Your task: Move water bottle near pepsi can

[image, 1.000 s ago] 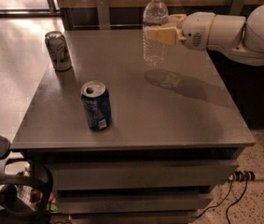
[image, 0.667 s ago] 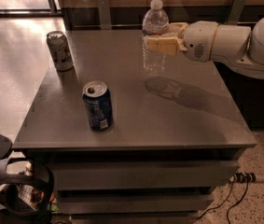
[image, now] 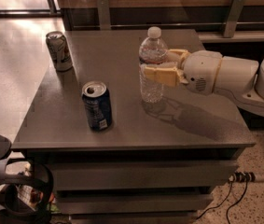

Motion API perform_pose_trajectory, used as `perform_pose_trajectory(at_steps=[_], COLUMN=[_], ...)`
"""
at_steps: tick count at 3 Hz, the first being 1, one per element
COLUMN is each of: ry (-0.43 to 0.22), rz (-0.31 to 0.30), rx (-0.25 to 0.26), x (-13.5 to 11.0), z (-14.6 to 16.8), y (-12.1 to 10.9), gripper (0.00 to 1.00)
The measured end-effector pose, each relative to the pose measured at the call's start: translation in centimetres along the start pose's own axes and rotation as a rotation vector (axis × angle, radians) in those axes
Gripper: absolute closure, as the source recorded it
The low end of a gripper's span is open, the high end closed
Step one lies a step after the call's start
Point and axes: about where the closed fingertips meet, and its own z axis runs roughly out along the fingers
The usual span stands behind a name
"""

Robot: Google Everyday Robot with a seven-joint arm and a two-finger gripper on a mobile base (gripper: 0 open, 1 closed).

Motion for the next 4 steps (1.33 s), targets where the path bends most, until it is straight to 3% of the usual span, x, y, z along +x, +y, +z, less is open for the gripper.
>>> perform_pose_trajectory(at_steps=[2, 3, 4], ry=[-0.089, -0.093, -0.034], rz=[0.110, 0.142, 0.121], rx=[-0.075, -0.094, -0.107], x=[2.0, 2.8, 3.4], z=[0.5, 0.9, 1.7], y=[3.4, 4.3, 5.1], gripper=[1.00, 1.00, 1.00])
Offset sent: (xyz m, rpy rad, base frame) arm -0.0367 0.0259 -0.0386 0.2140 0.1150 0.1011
